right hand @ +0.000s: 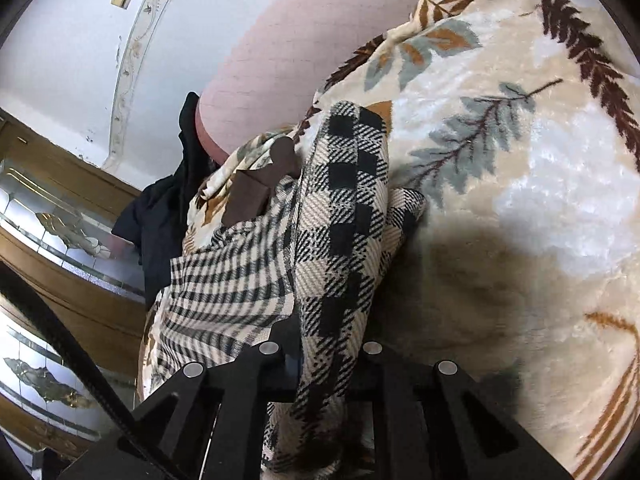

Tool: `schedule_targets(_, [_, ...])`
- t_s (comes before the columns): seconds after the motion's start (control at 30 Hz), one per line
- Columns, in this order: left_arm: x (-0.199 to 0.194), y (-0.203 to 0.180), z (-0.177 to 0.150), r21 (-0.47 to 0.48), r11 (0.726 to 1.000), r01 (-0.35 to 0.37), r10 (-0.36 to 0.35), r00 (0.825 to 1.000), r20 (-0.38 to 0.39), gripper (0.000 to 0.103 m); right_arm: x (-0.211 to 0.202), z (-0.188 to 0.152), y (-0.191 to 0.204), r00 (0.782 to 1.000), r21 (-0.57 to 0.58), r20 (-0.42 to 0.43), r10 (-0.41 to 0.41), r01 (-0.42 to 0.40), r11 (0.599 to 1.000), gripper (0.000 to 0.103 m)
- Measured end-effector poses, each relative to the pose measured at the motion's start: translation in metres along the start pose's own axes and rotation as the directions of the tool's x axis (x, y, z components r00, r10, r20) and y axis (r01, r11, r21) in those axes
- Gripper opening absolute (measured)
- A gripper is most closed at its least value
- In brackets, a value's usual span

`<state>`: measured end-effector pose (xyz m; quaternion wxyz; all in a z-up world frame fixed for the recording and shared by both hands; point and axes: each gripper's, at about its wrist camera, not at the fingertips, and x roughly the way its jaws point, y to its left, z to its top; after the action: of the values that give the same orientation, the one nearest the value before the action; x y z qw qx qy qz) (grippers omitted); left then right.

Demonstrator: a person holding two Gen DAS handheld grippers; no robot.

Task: Fold large clothes

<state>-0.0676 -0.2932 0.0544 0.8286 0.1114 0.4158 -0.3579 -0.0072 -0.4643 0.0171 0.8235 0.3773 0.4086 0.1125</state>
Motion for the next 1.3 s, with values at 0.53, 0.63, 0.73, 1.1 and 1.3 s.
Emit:
schedule_targets(0.53, [-0.092, 0.147, -0.021, -0.254, 0.965, 0.072, -0.048, 0.994, 0.098, 0.006, 0.037, -0.014, 0.145, 0.997, -0.153, 0.036, -0.073, 0.077, 0.985, 0.011])
schedule_targets(0.63, [-0.11, 0.186, -0.032, -0.32, 0.944, 0.077, -0.043, 0.993, 0.114, 0.006, 0.068, -0.019, 0.195, 0.992, -0.24, 0.0, -0.128, 0.124, 0.963, 0.011])
schedule_targets(0.73, [-0.128, 0.229, -0.044, -0.37, 0.927, 0.063, -0.018, 0.992, 0.122, 0.006, 0.105, -0.024, 0.239, 0.985, -0.306, -0.035, -0.166, 0.148, 0.94, 0.011])
schedule_targets(1.1, [-0.135, 0.36, -0.096, -0.611, 0.79, 0.06, 0.015, 0.993, 0.117, 0.006, 0.25, -0.059, 0.319, 0.938, -0.444, -0.131, -0.321, 0.234, 0.865, 0.011])
schedule_targets(1.3, [-0.138, 0.389, -0.106, -0.68, 0.725, 0.104, -0.055, 0.994, 0.093, 0.018, 0.28, -0.069, 0.323, 0.924, -0.464, -0.153, -0.351, 0.246, 0.851, 0.012])
